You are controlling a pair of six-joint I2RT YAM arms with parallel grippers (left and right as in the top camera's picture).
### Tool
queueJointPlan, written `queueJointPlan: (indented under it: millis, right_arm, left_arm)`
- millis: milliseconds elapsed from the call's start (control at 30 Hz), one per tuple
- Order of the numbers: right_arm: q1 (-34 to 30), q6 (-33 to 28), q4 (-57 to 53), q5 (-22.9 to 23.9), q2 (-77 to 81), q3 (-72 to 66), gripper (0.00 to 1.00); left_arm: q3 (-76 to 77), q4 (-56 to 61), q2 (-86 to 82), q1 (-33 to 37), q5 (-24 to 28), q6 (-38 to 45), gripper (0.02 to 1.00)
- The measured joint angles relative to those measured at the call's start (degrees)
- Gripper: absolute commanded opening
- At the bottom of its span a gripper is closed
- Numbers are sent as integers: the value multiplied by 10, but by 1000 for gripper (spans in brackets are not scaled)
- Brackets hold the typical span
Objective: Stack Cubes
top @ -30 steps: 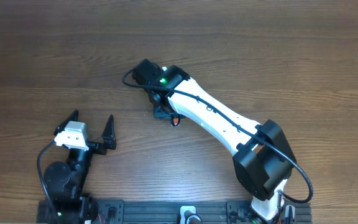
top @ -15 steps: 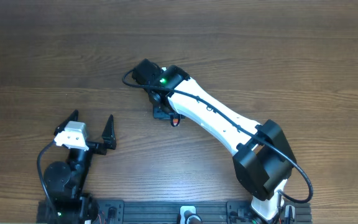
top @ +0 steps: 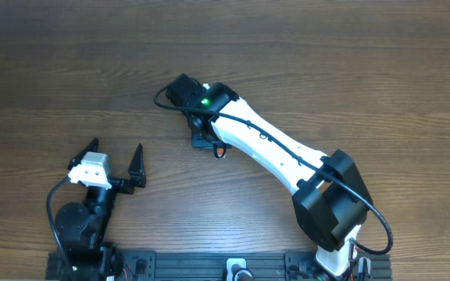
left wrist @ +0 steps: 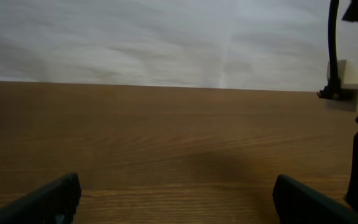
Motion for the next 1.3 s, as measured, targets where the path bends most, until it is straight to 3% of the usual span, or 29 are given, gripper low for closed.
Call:
queueJointPlan:
  millis: [367,533,767,867,1033,1067,1133,1300]
  right_arm:
    - [-1,0,10,0,1,-9,38]
    - [-1,1,10,-3,1,-9,264]
    - [-1,1,11,-5,1,-13,356]
    - [-1,2,10,-5,1,-18,450]
    - [-1,3,11,-8,1,-18,667]
    - [-1,0,12,-8,1,-18,844]
    - [-1,2,16,-9,1,-18,967]
    - [-5,1,17,-9,1,-18,993]
  left_arm:
    - [0,0,0,0,0,0,1000]
    - [0,0,0,0,0,0,998]
    - [0,0,0,0,0,0,1000]
    - [0,0,0,0,0,0,998]
    - [0,0,0,0,0,0,1000]
    - [0,0,0,0,0,0,998]
    - [0,0,0,0,0,0,998]
    - [0,0,0,0,0,0,1000]
